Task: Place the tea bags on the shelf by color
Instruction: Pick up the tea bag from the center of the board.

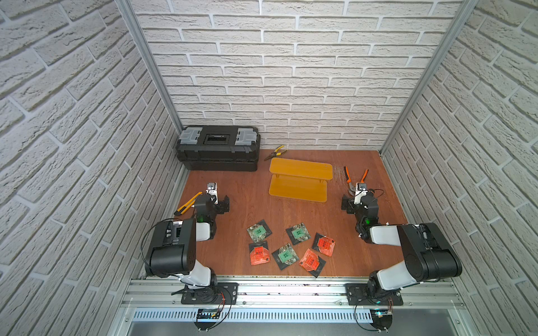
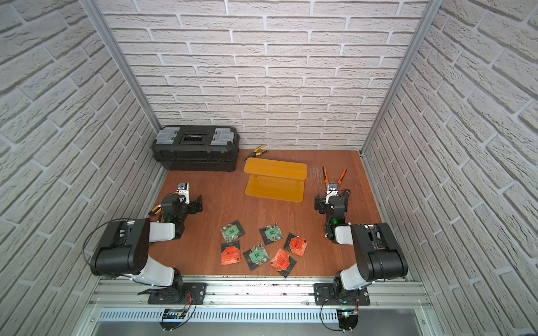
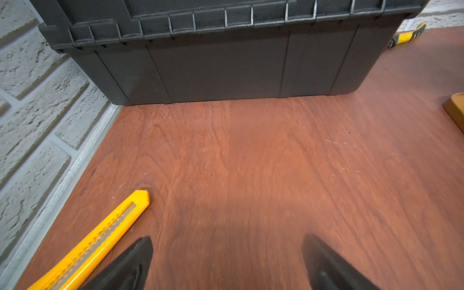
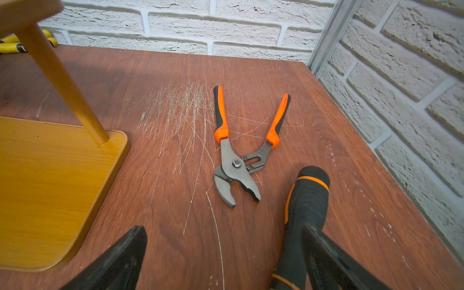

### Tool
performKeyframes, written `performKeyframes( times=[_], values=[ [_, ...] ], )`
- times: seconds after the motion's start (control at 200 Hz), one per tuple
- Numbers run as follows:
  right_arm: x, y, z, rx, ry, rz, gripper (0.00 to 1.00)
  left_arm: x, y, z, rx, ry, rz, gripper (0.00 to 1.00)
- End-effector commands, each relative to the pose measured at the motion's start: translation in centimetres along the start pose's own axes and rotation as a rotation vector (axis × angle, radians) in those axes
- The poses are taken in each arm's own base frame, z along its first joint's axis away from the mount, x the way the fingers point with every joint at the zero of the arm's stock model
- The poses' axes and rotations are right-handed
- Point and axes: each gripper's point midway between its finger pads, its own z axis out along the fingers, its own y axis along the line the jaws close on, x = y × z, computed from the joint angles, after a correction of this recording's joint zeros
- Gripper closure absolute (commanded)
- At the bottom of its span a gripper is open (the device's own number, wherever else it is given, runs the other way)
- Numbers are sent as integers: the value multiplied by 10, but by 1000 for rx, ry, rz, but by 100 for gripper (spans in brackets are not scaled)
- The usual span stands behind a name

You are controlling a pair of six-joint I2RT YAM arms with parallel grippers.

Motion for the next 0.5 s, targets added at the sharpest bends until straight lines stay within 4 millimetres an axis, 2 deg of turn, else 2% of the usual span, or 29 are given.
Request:
performKeyframes(
  times=[0.0, 0.495],
  values=[
    [-20, 0, 1, 6, -65, 14, 0, -19, 3, 2, -7, -64, 6, 2],
    [-21, 1, 1, 5, -65, 16, 1, -18, 3, 2, -1, -61, -1, 2]
  ],
)
